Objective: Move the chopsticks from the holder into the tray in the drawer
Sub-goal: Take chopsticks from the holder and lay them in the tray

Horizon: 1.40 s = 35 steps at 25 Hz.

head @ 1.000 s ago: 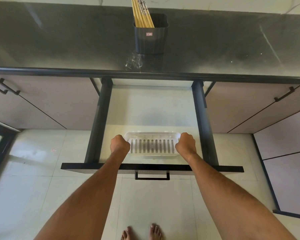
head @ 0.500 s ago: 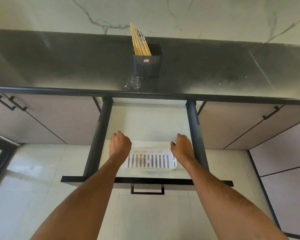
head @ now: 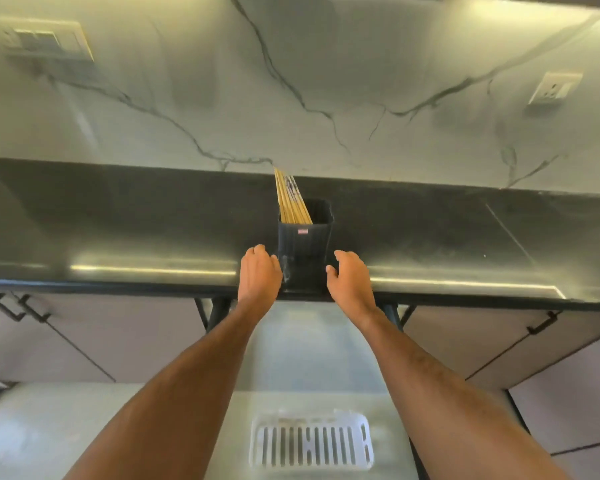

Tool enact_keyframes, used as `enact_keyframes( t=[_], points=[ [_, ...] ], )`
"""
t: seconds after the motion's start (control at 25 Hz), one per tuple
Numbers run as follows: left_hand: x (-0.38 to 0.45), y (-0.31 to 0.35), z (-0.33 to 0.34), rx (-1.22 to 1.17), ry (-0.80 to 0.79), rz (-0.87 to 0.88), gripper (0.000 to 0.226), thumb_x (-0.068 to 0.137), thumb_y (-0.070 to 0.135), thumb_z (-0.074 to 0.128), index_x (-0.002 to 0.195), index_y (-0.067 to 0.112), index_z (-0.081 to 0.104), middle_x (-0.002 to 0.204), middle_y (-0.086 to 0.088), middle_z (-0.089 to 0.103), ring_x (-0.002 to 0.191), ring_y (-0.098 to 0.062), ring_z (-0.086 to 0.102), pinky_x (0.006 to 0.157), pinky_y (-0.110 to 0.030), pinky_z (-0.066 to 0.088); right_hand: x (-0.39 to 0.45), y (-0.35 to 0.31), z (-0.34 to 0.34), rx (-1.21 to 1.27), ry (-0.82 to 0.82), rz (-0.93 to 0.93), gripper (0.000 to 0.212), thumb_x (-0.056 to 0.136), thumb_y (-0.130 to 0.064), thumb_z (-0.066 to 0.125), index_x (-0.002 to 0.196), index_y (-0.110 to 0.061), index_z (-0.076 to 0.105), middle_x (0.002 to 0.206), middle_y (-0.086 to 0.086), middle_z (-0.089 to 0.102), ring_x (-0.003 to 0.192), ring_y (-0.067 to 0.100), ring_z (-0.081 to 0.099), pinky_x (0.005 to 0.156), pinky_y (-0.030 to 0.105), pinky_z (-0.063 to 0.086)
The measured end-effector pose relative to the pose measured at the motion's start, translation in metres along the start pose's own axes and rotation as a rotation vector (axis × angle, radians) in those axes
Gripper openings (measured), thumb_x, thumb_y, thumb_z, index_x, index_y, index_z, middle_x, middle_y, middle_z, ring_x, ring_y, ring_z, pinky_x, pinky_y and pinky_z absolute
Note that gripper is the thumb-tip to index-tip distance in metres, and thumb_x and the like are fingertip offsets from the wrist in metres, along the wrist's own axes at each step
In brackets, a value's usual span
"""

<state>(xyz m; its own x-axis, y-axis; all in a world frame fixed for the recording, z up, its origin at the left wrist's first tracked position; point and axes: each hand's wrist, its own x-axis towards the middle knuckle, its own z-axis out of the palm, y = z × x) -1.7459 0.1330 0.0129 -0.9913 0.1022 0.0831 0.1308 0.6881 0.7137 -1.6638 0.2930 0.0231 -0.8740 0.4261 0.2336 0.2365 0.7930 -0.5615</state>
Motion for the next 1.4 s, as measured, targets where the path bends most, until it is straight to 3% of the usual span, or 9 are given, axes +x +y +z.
enact_keyframes(
  t=[0.16,0.28,0.4,0.48,0.6,0.76,0.96,1.24,1.4],
  points=[
    [0.084,0.014,-0.002,-0.102,0.008,-0.044,0.032,0.103,0.018,0.046,0.13,0.004,0.055,0.127,-0.013,0.061,0.111,-0.025,0.061,0.096,-0.039,0.054,0.078,-0.038,0.009,0.103,0.053,0.043,0.03,0.098,-0.013,0.063,0.128,-0.007,0.064,0.119,0.008,0.068,0.106,0.021,0.067,0.081,0.015,0.048],
    [0.132,0.021,0.007,-0.194,-0.01,-0.102,0.031,0.101,0.018,0.048,0.127,0.003,0.056,0.125,-0.016,0.063,0.11,-0.028,0.064,0.092,-0.042,0.056,0.126,-0.058,0.023,0.165,0.053,0.077,0.023,0.098,-0.011,0.062,0.12,-0.006,0.067,0.11,0.002,0.069,0.085,0.01,0.068,0.059,0.004,0.049],
    [0.172,0.029,0.016,-0.308,-0.038,-0.127,0.04,0.101,0.017,0.051,0.139,0.003,0.049,0.136,-0.014,0.058,0.118,-0.027,0.062,0.096,-0.038,0.055,0.17,-0.068,0.05,0.201,0.033,0.08,0.026,0.098,-0.015,0.063,0.123,-0.009,0.067,0.116,0.006,0.072,0.095,0.014,0.071,0.071,0.022,0.061],
    [0.193,0.035,0.022,-0.409,-0.049,-0.144,0.044,0.101,0.016,0.053,0.144,0.005,0.045,0.14,-0.012,0.056,0.121,-0.025,0.06,0.1,-0.039,0.053,0.193,-0.071,0.067,0.212,-0.001,0.078,0.029,0.096,-0.014,0.066,0.125,-0.01,0.067,0.118,0.007,0.072,0.103,0.015,0.07,0.083,0.026,0.06],
    [0.214,0.038,0.033,-0.503,-0.081,-0.162,0.036,0.101,0.015,0.054,0.136,0.008,0.052,0.131,-0.009,0.062,0.108,-0.016,0.062,0.092,-0.031,0.054,0.211,-0.071,0.085,0.246,-0.033,0.071,0.031,0.097,-0.014,0.064,0.128,-0.008,0.065,0.12,0.009,0.071,0.107,0.017,0.068,0.091,0.029,0.057],
    [0.23,0.032,0.047,-0.514,-0.075,-0.14,0.026,0.099,0.015,0.06,0.124,0.011,0.063,0.118,-0.005,0.07,0.101,-0.012,0.065,0.088,-0.028,0.055,0.22,-0.065,0.099,0.274,-0.027,0.09,0.027,0.101,-0.014,0.058,0.126,-0.007,0.065,0.116,0.009,0.07,0.103,0.017,0.067,0.089,0.028,0.056],
    [0.232,0.027,0.052,-0.477,-0.056,-0.065,0.017,0.097,0.015,0.064,0.109,0.015,0.075,0.101,0.001,0.076,0.092,-0.009,0.07,0.087,-0.03,0.058,0.231,-0.058,0.111,0.235,-0.05,0.087,0.017,0.101,-0.019,0.059,0.113,-0.012,0.069,0.105,0.004,0.069,0.09,0.01,0.064,0.074,0.017,0.049],
    [0.227,0.029,0.048,-0.58,0.039,-0.069,0.02,0.086,0.006,0.076,0.103,0.016,0.079,0.086,0.009,0.076,0.081,0.001,0.072,0.079,-0.022,0.06,0.235,-0.058,0.116,0.285,-0.039,0.116,0.004,0.098,-0.015,0.062,0.102,-0.015,0.064,0.094,-0.002,0.067,0.085,0.012,0.064,0.074,0.025,0.054],
    [0.225,0.025,0.049,-0.581,0.054,-0.071,0.024,0.082,0.007,0.079,0.103,0.018,0.08,0.088,0.01,0.077,0.082,-0.001,0.072,0.081,-0.026,0.06,0.238,-0.051,0.116,0.355,-0.067,0.12,0.013,0.094,-0.01,0.067,0.105,-0.011,0.073,0.1,0.005,0.074,0.087,0.013,0.067,0.076,0.023,0.054]
  ],
)
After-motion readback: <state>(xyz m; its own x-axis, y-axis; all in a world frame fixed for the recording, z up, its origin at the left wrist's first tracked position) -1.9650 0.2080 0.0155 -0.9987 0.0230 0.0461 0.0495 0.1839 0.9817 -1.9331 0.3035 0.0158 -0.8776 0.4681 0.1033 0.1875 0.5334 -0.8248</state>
